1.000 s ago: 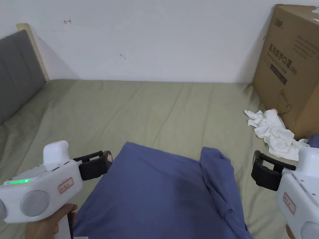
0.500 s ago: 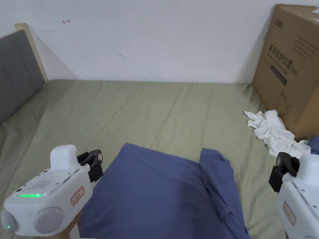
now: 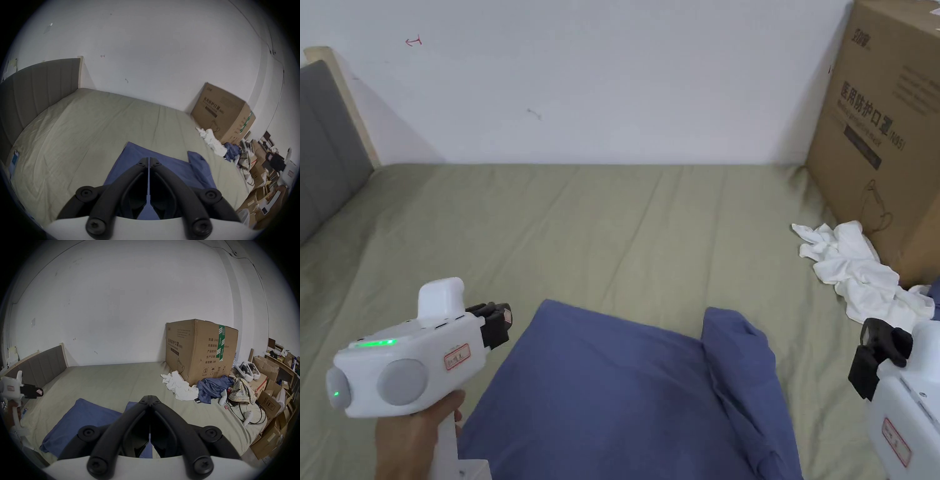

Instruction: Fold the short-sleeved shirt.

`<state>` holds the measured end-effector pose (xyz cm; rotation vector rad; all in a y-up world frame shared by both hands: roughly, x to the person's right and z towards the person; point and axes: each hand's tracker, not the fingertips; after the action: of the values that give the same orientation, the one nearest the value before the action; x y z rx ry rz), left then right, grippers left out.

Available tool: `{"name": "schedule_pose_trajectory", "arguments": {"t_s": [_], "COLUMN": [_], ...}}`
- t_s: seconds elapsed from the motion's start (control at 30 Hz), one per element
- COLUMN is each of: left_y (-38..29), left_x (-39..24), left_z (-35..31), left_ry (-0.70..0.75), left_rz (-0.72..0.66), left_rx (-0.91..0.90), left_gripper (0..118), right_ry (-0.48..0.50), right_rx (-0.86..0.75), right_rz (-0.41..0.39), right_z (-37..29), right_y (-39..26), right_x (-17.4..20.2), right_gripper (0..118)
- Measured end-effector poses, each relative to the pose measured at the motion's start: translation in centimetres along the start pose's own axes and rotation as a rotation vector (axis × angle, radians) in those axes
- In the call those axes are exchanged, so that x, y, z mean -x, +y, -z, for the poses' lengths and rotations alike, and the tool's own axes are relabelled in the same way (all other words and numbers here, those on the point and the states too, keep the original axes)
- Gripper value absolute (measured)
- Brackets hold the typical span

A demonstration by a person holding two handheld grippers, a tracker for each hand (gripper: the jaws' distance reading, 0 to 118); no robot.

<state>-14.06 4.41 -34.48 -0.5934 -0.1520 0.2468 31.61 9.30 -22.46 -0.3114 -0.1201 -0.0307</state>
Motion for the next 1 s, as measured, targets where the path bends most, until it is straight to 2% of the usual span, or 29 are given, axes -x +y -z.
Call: {"name": "schedule_pose_trajectory", "arguments": {"t_s": [0.2,0.23,0.27,0.3,0.33,0.5,0.67,0.73,0.77,0.8,0.83,0.87,0.9,1.0], "left_y": [2.8,3.1,3.4,3.5,3.7,3.5,2.8,2.4,2.1,1.7,1.4,1.0,0.7,1.0], "left_x": [1.2,1.3,1.4,1.5,1.5,2.2,2.7,2.7,2.7,2.7,2.6,2.5,2.4,2.1], "left_z": [10.5,12.2,13.8,15.8,17.5,24.6,29.6,31.2,31.6,32.1,32.5,32.6,32.5,31.9], "left_ry": [0.029,0.027,0.033,0.069,0.092,0.144,0.203,0.221,0.230,0.234,0.223,0.198,0.234,0.189], "left_rz": [0.038,0.030,0.032,0.036,0.048,0.106,0.135,0.155,0.165,0.166,0.169,0.163,0.177,0.182], "left_rx": [0.184,0.195,0.223,0.262,0.273,0.403,0.452,0.472,0.487,0.493,0.512,0.526,0.503,0.473], "left_gripper": [9,20,43,82,95,109,108,103,96,79,70,70,66,41], "right_ry": [-0.021,-0.025,-0.027,-0.033,-0.037,-0.055,-0.073,-0.077,-0.080,-0.082,-0.083,-0.083,-0.084,-0.078], "right_rx": [0.051,0.062,0.070,0.080,0.090,0.135,0.178,0.194,0.203,0.210,0.220,0.232,0.243,0.292], "right_rz": [-0.007,-0.007,-0.008,-0.012,-0.015,-0.026,-0.035,-0.032,-0.031,-0.029,-0.029,-0.029,-0.029,-0.023], "right_z": [4.2,5.0,5.7,6.5,7.3,10.7,12.9,13.4,13.7,13.9,14.1,14.3,14.5,15.5], "right_y": [-0.5,-0.6,-0.8,-0.9,-1.0,-2.0,-3.3,-3.7,-4.0,-4.2,-4.5,-4.7,-4.9,-5.4], "right_x": [0.2,0.2,0.1,0.1,0.1,-0.2,-0.9,-1.2,-1.3,-1.4,-1.6,-1.8,-2.0,-2.7], "right_gripper": [2,2,2,2,2,2,2,2,2,2,2,2,2,2]}}
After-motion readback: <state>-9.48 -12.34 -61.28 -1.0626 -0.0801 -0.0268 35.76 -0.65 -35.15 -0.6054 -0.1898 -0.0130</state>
